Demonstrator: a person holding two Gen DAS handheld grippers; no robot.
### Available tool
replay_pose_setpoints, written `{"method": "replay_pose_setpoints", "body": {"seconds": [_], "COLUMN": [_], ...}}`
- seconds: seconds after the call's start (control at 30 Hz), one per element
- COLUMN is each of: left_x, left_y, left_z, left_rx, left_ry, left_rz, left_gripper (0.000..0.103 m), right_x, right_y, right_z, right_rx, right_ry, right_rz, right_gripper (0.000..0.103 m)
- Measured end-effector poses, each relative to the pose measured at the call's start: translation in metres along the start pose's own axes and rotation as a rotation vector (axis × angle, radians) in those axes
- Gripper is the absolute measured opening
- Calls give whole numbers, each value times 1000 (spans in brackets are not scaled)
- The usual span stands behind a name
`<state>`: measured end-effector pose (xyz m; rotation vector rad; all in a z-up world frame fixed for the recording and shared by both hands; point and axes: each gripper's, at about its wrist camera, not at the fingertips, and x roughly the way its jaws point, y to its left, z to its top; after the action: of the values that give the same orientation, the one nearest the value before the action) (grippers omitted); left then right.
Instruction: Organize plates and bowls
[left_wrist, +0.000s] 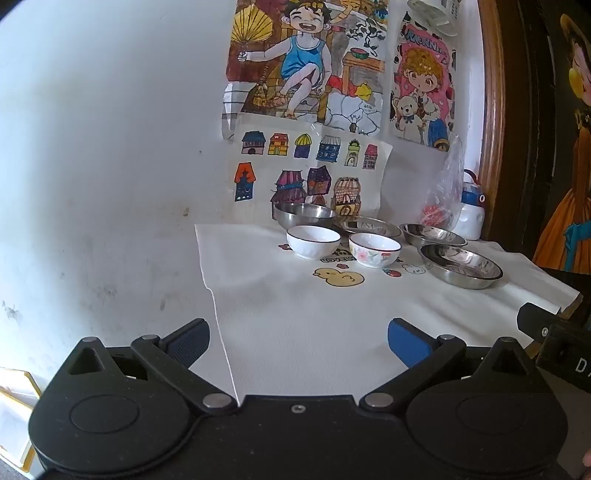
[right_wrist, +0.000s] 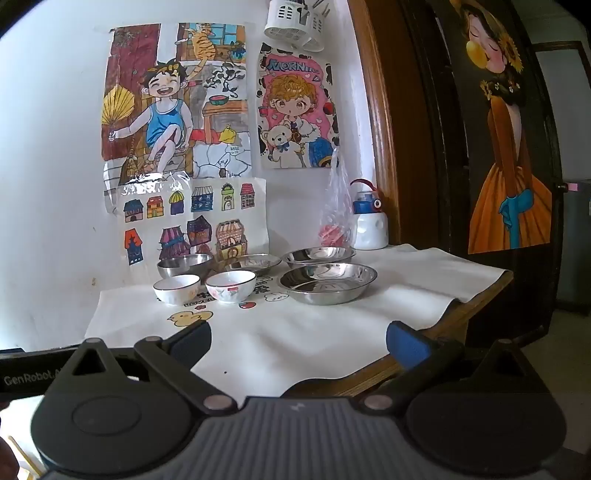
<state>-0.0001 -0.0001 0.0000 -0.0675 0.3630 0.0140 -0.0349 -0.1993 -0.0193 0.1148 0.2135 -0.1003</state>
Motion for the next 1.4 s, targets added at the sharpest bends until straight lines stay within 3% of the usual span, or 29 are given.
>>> {"method": "replay_pose_setpoints", "body": {"seconds": [1.4], "left_x": [-7], "left_y": [2], "left_z": [5], "left_rx": [-20], "left_ry": [-8], "left_rz": [-11], "left_gripper": [102], "right_x": [-4], "right_y": [2], "right_z": [-1], "right_rx": [-16], "right_ry": [-2], "right_rz": [-2], "right_gripper": [103]}}
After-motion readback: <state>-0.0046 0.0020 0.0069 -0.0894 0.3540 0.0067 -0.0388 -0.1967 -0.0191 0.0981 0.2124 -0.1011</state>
